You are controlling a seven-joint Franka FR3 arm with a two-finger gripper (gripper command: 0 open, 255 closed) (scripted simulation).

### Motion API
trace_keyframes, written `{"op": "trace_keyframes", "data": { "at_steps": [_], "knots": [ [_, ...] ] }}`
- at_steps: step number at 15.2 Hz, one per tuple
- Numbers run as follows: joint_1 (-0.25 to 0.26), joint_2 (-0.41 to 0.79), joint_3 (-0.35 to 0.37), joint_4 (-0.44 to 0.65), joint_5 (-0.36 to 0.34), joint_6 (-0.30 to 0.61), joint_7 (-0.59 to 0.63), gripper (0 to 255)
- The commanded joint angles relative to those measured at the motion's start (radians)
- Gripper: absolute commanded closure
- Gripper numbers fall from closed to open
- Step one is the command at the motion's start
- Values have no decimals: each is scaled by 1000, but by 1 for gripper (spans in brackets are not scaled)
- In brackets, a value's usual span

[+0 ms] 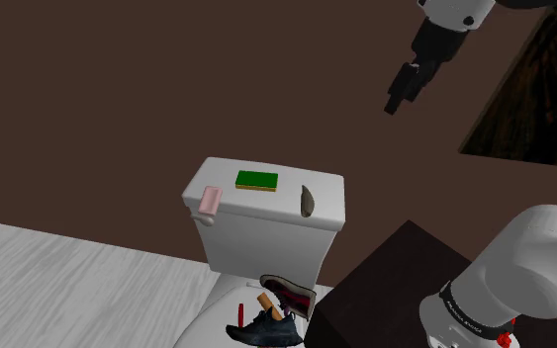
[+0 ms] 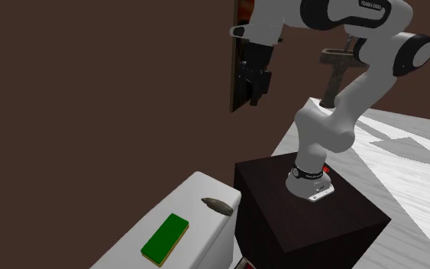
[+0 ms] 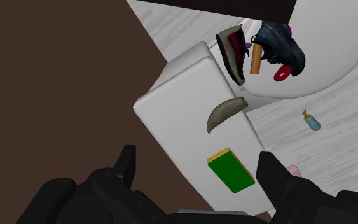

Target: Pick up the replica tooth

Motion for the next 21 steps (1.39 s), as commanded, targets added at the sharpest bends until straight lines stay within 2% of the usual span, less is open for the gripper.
{"op": "trace_keyframes", "data": {
  "at_steps": [1, 11, 21],
  "knots": [
    [0, 0, 0, 0, 0, 0, 0, 0],
    [-26, 96, 127, -241, 59, 346, 237, 0],
    [-77, 382, 276, -323, 69, 723, 500, 0]
  ]
}}
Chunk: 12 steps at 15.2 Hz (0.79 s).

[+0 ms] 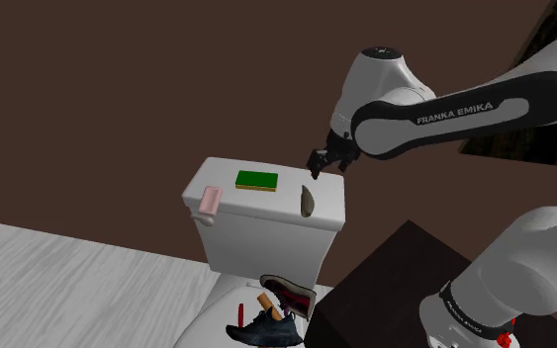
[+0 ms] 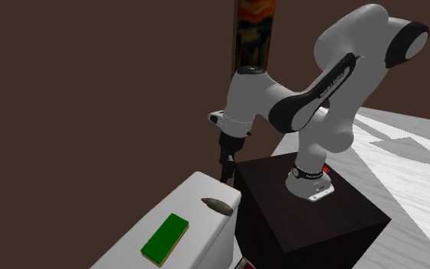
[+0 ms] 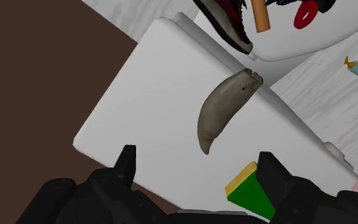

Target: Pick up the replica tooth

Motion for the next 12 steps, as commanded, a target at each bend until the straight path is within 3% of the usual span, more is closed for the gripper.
{"op": "trace_keyframes", "data": {
  "at_steps": [1, 6, 12],
  "knots": [
    [-17, 78, 35, 10, -12, 70, 66, 0],
    [-78, 287, 116, 44, -107, 240, 256, 0],
    [-100, 375, 133, 33, -182, 332, 328, 0]
  ]
}}
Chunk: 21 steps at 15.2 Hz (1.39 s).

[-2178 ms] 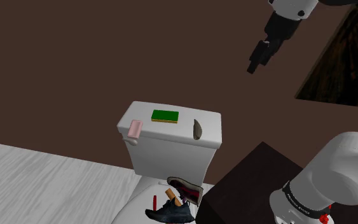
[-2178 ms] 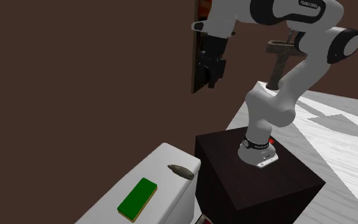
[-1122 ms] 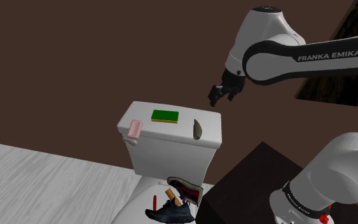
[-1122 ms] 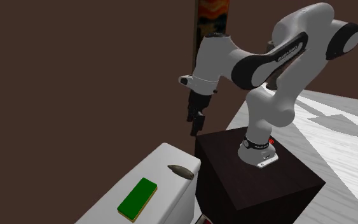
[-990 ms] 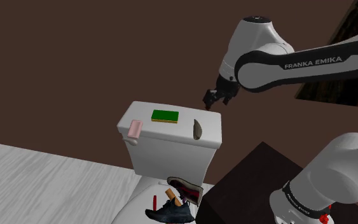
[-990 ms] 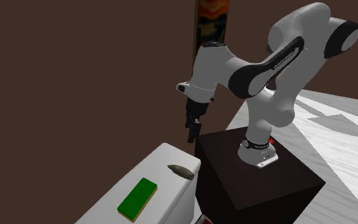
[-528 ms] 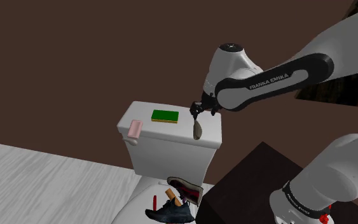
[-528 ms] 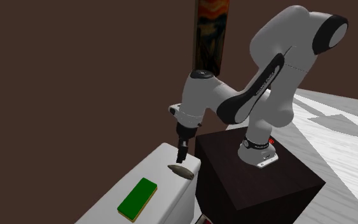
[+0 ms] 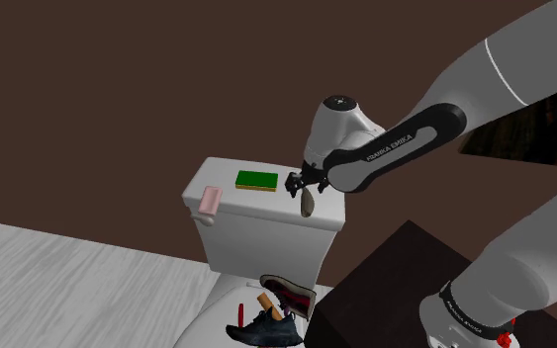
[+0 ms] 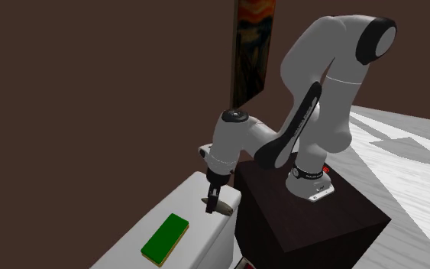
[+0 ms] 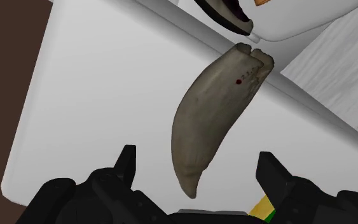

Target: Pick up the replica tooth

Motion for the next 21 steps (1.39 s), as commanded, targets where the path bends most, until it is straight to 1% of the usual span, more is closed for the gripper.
{"op": "trace_keyframes", "data": {
  "at_steps": [1, 3, 4, 5, 14, 21],
  "knots": [
    [-7, 28, 5, -6, -28, 32, 25, 0],
    [-12, 50, 7, -9, -53, 55, 44, 0],
    [-12, 50, 7, -9, -53, 55, 45, 0],
    [-12, 51, 6, -9, -54, 55, 44, 255],
    [-12, 50, 7, -9, -53, 55, 45, 255],
    [10, -41, -5, 12, 37, -49, -27, 255]
  ]
}}
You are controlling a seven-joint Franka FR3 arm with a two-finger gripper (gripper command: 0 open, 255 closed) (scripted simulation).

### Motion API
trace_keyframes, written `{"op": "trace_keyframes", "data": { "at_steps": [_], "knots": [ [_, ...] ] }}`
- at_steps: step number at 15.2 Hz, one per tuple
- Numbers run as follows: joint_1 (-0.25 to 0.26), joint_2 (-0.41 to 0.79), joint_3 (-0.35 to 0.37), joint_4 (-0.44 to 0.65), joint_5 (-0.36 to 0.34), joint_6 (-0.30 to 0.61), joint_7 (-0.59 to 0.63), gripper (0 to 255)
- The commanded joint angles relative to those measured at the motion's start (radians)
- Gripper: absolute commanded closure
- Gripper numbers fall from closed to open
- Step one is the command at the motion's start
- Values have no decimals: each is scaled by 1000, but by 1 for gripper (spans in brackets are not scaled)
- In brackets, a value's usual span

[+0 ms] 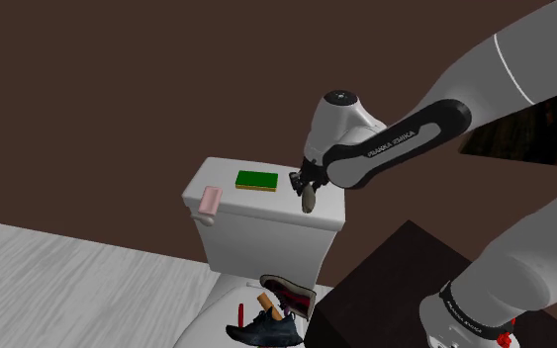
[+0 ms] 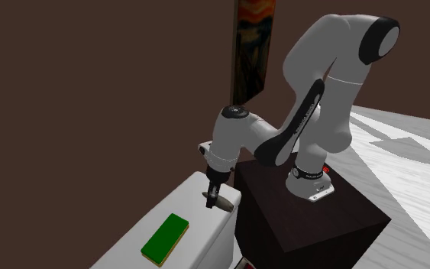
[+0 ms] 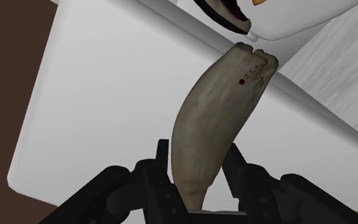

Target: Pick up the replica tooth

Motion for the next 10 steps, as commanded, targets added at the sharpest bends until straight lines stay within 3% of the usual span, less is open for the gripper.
{"op": "trace_keyframes", "data": {
  "at_steps": [1, 10],
  "knots": [
    [7, -28, -5, 7, 23, -32, -19, 255],
    [24, -103, -22, 44, 71, -141, -60, 255]
  ]
}}
